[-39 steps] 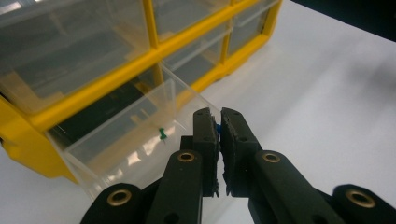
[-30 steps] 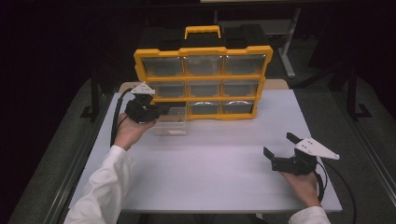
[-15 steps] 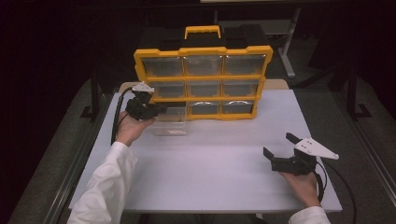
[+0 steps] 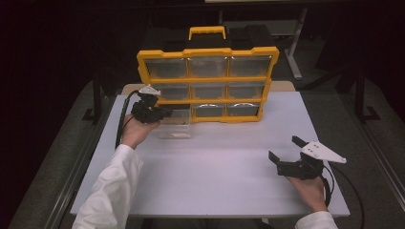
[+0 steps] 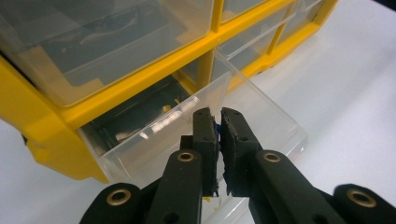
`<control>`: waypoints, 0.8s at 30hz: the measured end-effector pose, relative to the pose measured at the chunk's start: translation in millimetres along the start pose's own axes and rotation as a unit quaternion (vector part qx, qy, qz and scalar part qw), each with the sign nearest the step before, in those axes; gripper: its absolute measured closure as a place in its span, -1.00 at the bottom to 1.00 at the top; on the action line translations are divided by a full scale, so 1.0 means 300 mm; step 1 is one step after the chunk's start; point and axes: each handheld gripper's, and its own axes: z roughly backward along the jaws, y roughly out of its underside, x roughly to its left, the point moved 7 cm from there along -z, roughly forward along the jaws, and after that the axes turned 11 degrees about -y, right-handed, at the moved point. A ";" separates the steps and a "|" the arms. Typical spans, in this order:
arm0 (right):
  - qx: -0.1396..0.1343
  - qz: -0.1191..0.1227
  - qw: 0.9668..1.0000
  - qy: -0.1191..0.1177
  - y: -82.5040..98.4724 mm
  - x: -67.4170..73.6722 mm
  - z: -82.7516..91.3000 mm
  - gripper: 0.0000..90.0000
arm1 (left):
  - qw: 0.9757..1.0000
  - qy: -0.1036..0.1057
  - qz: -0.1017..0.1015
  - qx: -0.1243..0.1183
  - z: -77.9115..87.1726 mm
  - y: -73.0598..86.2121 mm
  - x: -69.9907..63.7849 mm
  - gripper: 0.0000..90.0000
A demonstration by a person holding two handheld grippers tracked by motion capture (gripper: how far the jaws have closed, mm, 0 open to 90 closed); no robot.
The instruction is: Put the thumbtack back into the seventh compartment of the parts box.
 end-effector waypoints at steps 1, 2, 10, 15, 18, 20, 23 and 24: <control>-0.001 -0.001 1.000 0.000 -0.001 -0.001 0.001 -1.00 | 1.000 0.001 0.001 0.002 -0.005 0.001 -0.002 0.88; -0.002 -0.001 1.000 0.001 -0.001 -0.002 0.001 -1.00 | 1.000 0.002 0.001 0.003 -0.009 0.003 -0.004 0.87; 0.001 -0.002 1.000 0.000 0.003 -0.003 -0.001 -1.00 | 0.999 0.027 0.018 -0.005 -0.016 0.016 -0.013 -0.16; 0.001 -0.003 1.000 0.000 0.003 -0.004 -0.001 -1.00 | 0.998 0.025 0.055 -0.031 0.001 0.013 0.007 -0.61; 0.001 -0.003 1.000 0.000 0.003 -0.004 0.000 -1.00 | 0.995 0.045 0.079 -0.045 0.018 0.030 0.019 -0.64; 0.000 -0.003 1.000 0.001 0.002 -0.004 0.001 -1.00 | 0.994 0.048 0.085 -0.050 0.021 0.036 0.019 -0.72; 0.000 -0.004 1.000 0.001 0.003 -0.005 0.001 -1.00 | 0.993 0.041 0.087 -0.061 0.028 0.054 0.021 -0.95; 0.000 -0.005 1.000 0.001 0.003 -0.005 0.001 -1.00 | 0.993 0.043 0.091 -0.062 0.031 0.064 0.018 -0.98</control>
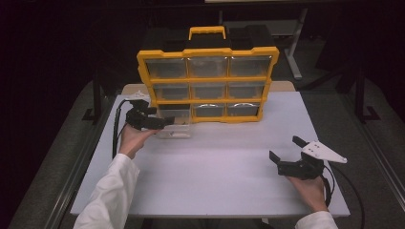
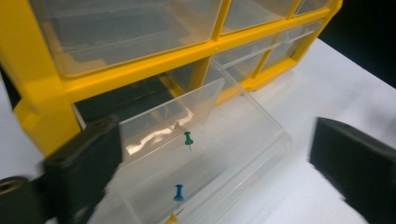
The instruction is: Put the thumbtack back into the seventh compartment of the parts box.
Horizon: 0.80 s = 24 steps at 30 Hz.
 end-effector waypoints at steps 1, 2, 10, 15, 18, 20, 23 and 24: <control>0.000 0.000 1.000 0.000 0.000 0.000 0.000 -1.00 | 1.000 0.000 0.000 0.000 0.000 0.000 0.000 -1.00; 0.000 0.000 1.000 0.000 0.000 0.000 0.000 -1.00 | 1.000 0.002 -0.003 -0.002 0.003 0.004 -0.002 -1.00; 0.001 0.000 1.000 0.002 0.001 -0.001 0.001 -1.00 | 0.998 -0.011 -0.019 -0.052 0.056 0.014 -0.039 -1.00; 0.000 0.001 1.000 0.003 0.000 -0.001 0.003 -1.00 | 0.998 -0.011 -0.018 -0.066 0.078 0.023 -0.052 -1.00; 0.001 0.001 1.000 0.003 0.001 -0.002 0.004 -1.00 | 0.997 -0.010 -0.017 -0.078 0.095 0.029 -0.059 -1.00; 0.000 0.001 1.000 0.003 0.001 -0.002 0.004 -1.00 | 0.996 -0.011 -0.020 -0.084 0.106 0.034 -0.067 -1.00; 0.000 0.000 1.000 0.003 0.001 -0.002 0.004 -1.00 | 0.996 -0.008 -0.021 -0.086 0.121 0.044 -0.078 -1.00; 0.000 0.001 1.000 0.003 0.001 -0.002 0.004 -1.00 | 0.996 -0.005 -0.017 -0.087 0.127 0.048 -0.080 -1.00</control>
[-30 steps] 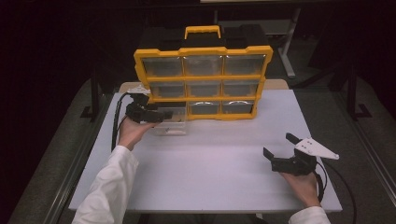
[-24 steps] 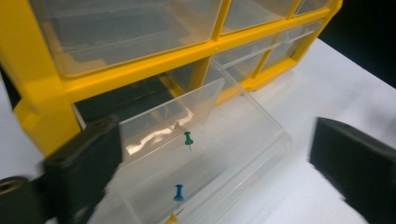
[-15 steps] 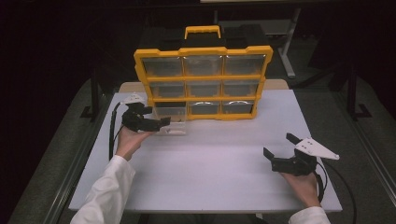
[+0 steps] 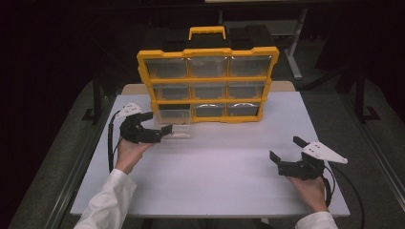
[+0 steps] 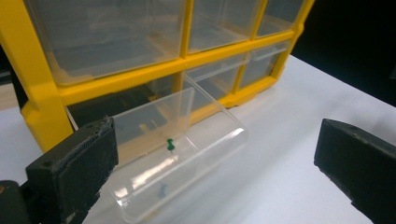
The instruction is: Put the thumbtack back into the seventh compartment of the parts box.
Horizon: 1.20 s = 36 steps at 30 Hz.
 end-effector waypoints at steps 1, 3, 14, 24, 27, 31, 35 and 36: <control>0.000 0.000 1.000 0.000 0.000 0.000 0.000 -1.00 | 1.000 0.000 0.000 0.000 0.000 0.000 0.000 -1.00; 0.001 0.000 1.000 0.000 0.000 0.001 0.000 -1.00 | 1.000 -0.005 -0.003 -0.008 0.021 0.008 -0.007 -1.00; 0.000 -0.001 1.000 0.000 0.000 0.002 0.000 -1.00 | 0.999 -0.029 -0.007 -0.021 0.058 0.086 0.010 -1.00; 0.001 -0.002 1.000 0.000 0.002 0.004 0.001 -1.00 | 0.999 -0.041 -0.007 -0.020 0.073 0.198 0.019 -1.00; 0.000 -0.002 1.000 0.001 0.002 0.004 0.002 -1.00 | 0.999 -0.046 -0.006 -0.022 0.083 0.222 0.026 -1.00; -0.001 -0.003 1.000 0.000 0.001 0.006 0.004 -1.00 | 0.998 -0.050 -0.001 -0.034 0.099 0.243 0.033 -1.00; 0.000 -0.002 1.000 -0.001 0.000 0.008 0.004 -1.00 | 0.996 -0.067 -0.004 -0.061 0.134 0.260 0.036 -1.00; -0.001 -0.002 1.000 -0.001 0.000 0.008 0.004 -1.00 | 0.995 -0.070 -0.003 -0.064 0.142 0.265 0.037 -1.00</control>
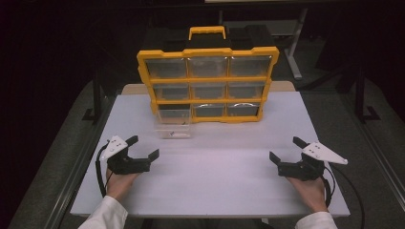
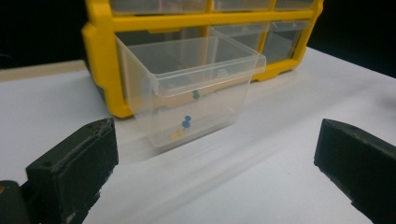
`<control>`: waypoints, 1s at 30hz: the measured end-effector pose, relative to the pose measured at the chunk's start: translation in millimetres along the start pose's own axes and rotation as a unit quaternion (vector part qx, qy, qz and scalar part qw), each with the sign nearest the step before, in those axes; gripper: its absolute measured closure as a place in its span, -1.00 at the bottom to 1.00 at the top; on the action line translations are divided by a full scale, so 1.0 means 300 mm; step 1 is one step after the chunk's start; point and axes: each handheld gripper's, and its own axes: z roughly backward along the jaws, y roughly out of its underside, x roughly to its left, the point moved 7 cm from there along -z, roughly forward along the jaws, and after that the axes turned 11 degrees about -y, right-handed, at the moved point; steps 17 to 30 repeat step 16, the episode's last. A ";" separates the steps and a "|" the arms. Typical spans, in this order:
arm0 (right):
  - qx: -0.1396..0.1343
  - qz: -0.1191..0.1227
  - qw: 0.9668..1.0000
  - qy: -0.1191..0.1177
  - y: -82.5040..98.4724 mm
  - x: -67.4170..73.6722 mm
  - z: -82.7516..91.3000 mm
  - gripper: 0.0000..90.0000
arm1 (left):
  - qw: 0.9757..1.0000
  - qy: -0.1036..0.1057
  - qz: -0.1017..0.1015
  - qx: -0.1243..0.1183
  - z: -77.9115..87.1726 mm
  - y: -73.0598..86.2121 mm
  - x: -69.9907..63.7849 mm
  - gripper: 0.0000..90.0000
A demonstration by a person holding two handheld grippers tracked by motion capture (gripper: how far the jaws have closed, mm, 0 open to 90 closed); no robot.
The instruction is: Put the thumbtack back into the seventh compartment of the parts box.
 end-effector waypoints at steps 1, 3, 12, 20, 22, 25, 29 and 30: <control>0.000 0.000 1.000 0.000 0.000 0.000 0.000 -1.00 | 1.000 -0.004 -0.001 -0.006 0.010 0.003 0.003 -1.00; 0.000 0.000 1.000 0.000 0.000 0.000 0.000 -1.00 | 1.000 -0.011 0.003 -0.017 0.027 0.006 0.013 -1.00; 0.000 -0.001 1.000 0.001 0.000 0.002 0.001 -1.00 | 0.998 -0.026 0.036 -0.035 0.061 0.010 0.067 -1.00; 0.001 0.000 1.000 0.001 0.001 0.002 0.000 -1.00 | 0.998 -0.031 0.041 -0.043 0.069 0.004 0.079 -1.00; 0.001 0.000 1.000 0.001 0.001 0.002 0.000 -1.00 | 0.998 -0.031 0.041 -0.043 0.069 0.004 0.079 -1.00; 0.001 0.000 1.000 0.001 0.001 0.002 0.000 -1.00 | 0.998 -0.031 0.041 -0.043 0.069 0.004 0.079 -1.00; 0.001 0.000 1.000 0.001 0.001 0.002 0.000 -1.00 | 0.998 -0.031 0.041 -0.043 0.069 0.004 0.079 -1.00; 0.001 0.000 1.000 0.001 0.001 0.002 0.000 -1.00 | 0.998 -0.031 0.041 -0.043 0.069 0.004 0.079 -1.00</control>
